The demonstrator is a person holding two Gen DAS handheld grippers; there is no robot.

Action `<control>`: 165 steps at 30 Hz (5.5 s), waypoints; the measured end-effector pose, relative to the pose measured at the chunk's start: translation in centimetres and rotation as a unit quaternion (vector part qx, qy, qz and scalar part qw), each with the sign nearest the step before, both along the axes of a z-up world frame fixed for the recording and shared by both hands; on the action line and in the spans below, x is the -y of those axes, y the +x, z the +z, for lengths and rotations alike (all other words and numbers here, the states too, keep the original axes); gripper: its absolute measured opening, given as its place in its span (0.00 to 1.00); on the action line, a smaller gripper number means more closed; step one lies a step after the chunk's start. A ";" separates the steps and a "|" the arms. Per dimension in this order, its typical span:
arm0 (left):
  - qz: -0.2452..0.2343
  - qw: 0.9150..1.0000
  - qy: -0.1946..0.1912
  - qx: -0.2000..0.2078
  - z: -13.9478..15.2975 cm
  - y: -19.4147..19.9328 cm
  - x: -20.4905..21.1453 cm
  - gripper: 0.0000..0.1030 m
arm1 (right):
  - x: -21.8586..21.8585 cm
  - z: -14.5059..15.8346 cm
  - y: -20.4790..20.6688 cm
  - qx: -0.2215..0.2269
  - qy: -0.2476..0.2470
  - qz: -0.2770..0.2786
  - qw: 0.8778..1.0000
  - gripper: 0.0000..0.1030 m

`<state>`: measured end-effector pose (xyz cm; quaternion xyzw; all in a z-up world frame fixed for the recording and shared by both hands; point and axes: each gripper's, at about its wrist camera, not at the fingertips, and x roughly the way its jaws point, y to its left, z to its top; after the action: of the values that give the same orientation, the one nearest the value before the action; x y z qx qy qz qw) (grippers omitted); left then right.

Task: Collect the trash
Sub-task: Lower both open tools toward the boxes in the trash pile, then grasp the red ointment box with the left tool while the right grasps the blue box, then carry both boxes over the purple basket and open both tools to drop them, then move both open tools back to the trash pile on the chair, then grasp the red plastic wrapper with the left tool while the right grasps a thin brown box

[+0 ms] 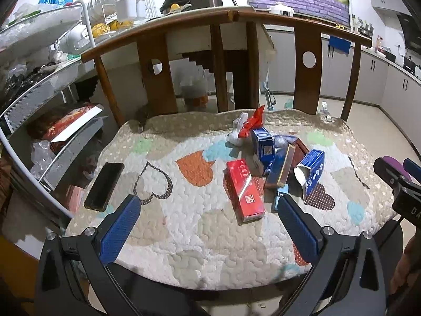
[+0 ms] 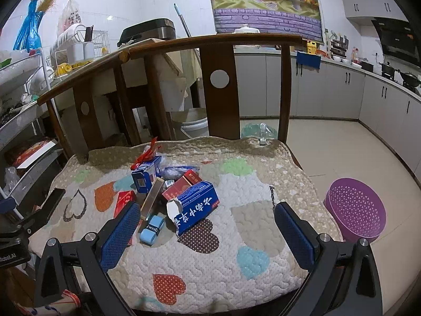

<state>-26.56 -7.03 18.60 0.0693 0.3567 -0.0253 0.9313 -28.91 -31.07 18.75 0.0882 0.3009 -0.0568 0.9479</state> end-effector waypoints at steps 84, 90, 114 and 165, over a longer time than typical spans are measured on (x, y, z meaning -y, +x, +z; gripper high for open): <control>-0.256 0.958 -0.054 -0.117 -4.2 10.2 18.8 0.38 | 18.9 -7.6 7.4 -0.108 0.110 -0.094 0.984 0.52; -0.345 0.925 -0.069 -0.144 -4.0 10.4 28.8 0.38 | 27.7 -7.8 2.9 -0.106 0.104 -0.178 0.973 0.52; -0.440 0.875 -0.071 -0.186 -7.8 9.0 46.0 0.62 | 38.7 -13.3 -2.0 -0.106 0.183 -0.261 0.942 0.74; -0.129 0.972 -0.112 -0.160 -8.5 28.3 7.7 0.13 | 7.8 -10.5 11.6 -0.172 0.150 0.051 0.972 0.79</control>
<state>1.75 -14.69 10.12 0.0054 0.4841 -0.1960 0.8527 -17.34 -38.91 8.21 0.2033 0.4688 0.0230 0.8593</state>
